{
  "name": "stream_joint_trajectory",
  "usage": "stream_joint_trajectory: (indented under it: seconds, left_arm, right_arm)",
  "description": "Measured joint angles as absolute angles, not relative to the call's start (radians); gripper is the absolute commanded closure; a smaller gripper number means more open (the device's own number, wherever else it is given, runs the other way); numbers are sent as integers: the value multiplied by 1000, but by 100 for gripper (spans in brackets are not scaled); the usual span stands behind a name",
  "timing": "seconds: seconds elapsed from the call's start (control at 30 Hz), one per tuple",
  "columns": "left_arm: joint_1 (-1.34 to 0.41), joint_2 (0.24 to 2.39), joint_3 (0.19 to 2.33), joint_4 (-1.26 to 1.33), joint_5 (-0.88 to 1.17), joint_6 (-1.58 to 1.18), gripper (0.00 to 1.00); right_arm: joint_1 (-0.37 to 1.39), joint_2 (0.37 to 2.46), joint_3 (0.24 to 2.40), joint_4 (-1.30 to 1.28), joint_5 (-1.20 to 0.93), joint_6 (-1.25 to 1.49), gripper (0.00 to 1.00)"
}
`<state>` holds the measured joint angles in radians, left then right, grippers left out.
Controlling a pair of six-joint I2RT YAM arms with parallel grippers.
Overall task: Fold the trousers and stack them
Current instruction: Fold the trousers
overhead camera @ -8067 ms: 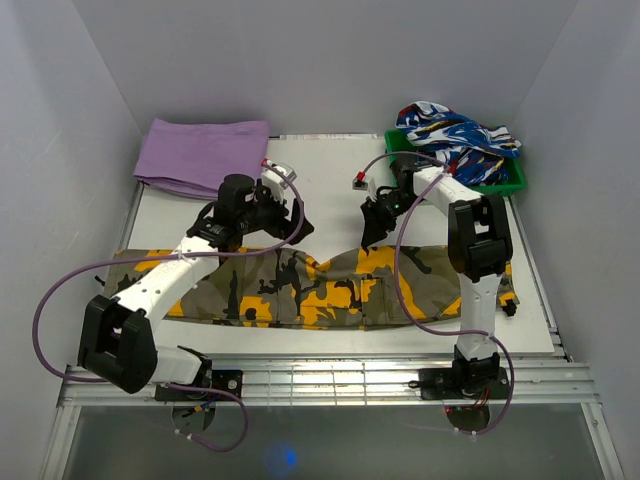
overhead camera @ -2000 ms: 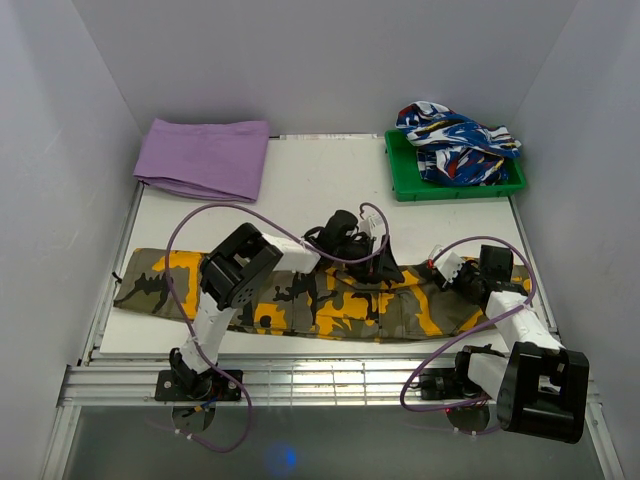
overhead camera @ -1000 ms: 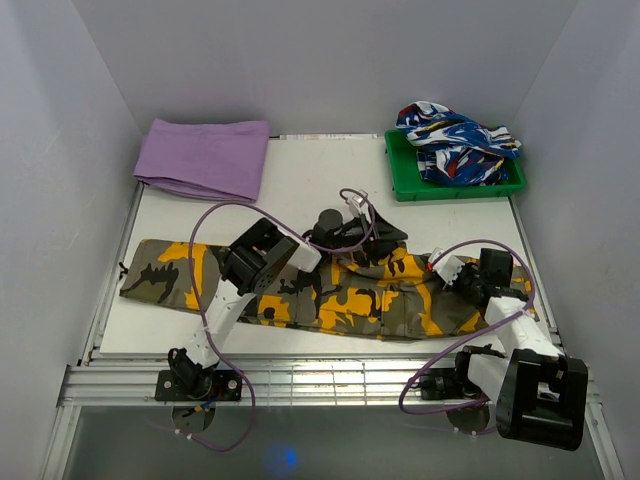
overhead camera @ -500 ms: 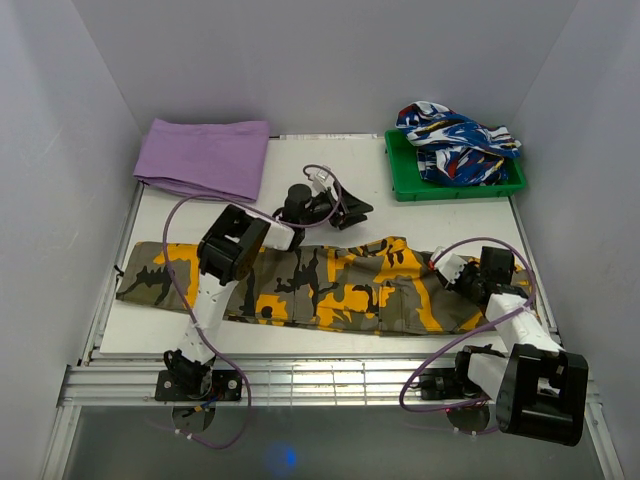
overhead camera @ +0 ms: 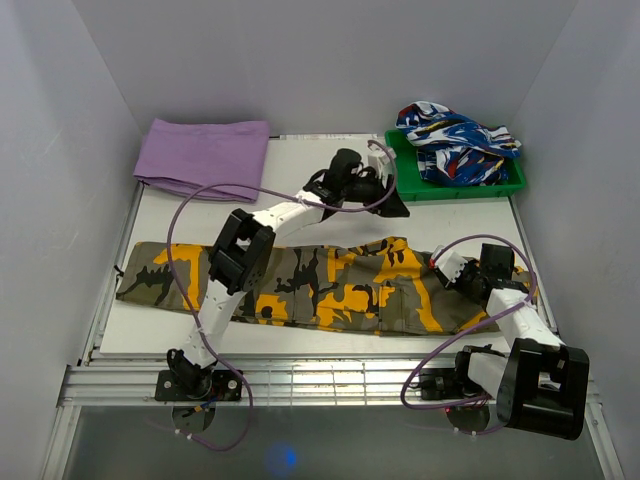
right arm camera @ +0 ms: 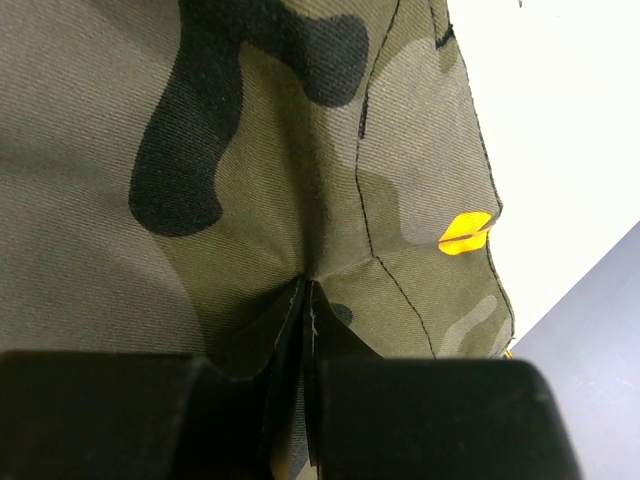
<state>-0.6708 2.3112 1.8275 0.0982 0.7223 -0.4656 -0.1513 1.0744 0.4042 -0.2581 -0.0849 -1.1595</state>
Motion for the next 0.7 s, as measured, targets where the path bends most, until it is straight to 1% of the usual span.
stream_joint_trajectory:
  seconds: [0.07,0.13,0.23,0.33,0.47,0.53,0.6,0.63,0.7]
  left_arm:
    - [-698,2334,1889,45,721,-423,37]
    - [-728,2361,1938,-17,719,-382,38]
    - [-760,2402,1993,-101,703,-324,38]
    - [-782,2430,2001,-183,668,-273,36]
    - [-797,2449,2002,-264,611,-220,37]
    - [-801,2452,2002,-292,593,-205,43]
    - [-802,2453,2002,-308,582,-192,52]
    - [-802,2453,2002,-312,578,-189,63]
    - [-802,2453,2002,-315,563,-186,80]
  right_arm:
    - [-151,1075,405,-259,-85,-1160,92]
    - [-151,1076,406,-261,-85,-1160,92]
    - [-151,1080,410,-264,-84,-1160,92]
    - [-151,1081,410,-264,-84,-1160,92]
    - [-151,1082,411,-265,-84,-1160,92]
    - [-151,1082,411,-265,-84,-1160,92]
    - [-151,1083,411,-265,-84,-1160,92]
    - [-151,1083,412,-265,-84,-1160,92]
    - [-151,1084,412,-265,-84,-1161,92]
